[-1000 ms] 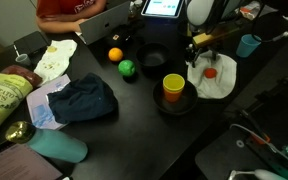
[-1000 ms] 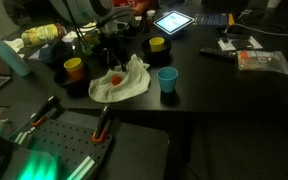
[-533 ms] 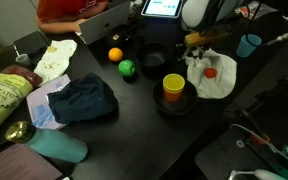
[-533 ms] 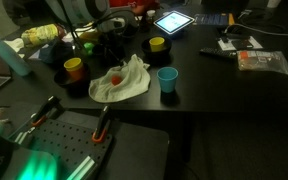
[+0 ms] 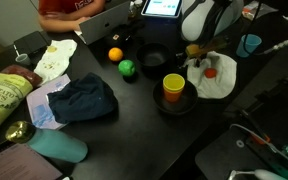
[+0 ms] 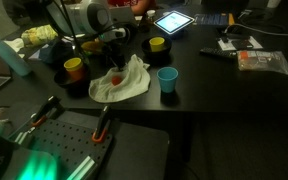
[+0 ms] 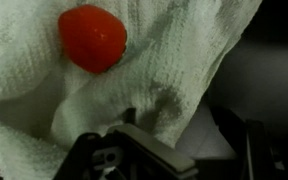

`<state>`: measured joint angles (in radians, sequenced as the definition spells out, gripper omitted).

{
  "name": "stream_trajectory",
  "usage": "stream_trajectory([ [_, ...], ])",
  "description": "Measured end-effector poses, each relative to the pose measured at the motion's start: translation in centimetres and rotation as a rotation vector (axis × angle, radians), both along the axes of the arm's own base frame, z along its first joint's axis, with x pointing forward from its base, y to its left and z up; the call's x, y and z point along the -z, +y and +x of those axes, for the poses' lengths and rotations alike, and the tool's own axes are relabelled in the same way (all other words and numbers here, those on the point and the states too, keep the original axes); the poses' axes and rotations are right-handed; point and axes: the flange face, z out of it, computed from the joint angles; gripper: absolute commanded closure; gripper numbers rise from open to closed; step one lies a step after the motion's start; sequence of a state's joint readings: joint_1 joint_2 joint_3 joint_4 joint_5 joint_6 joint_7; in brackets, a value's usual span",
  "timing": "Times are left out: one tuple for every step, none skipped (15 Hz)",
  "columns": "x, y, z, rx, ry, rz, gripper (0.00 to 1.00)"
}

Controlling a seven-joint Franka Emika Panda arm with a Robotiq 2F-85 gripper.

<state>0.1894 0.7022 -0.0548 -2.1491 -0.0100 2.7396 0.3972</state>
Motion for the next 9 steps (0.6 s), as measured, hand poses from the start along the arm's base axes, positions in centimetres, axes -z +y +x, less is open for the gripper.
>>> stream_trajectory([
  [0.2,0.0,0.0,-0.006,-0.008,0.002,0.54],
  [0.1,0.0,0.1,-0.012,-0.017,0.004,0.62],
  [-0.1,0.1,0.3,-0.016,-0.025,0.005,0.69],
  [-0.3,0.1,0.4,-0.021,-0.033,0.007,0.76],
  [-0.5,0.2,0.5,-0.024,-0.037,0.008,0.84],
  [-0.5,0.2,0.5,-0.025,-0.037,0.009,0.87],
  [-0.6,0.4,0.5,-0.028,-0.037,0.012,0.89],
  [-0.6,0.7,0.5,-0.031,-0.036,0.019,0.91],
  [-0.6,1.1,0.5,-0.038,-0.035,0.029,0.93],
])
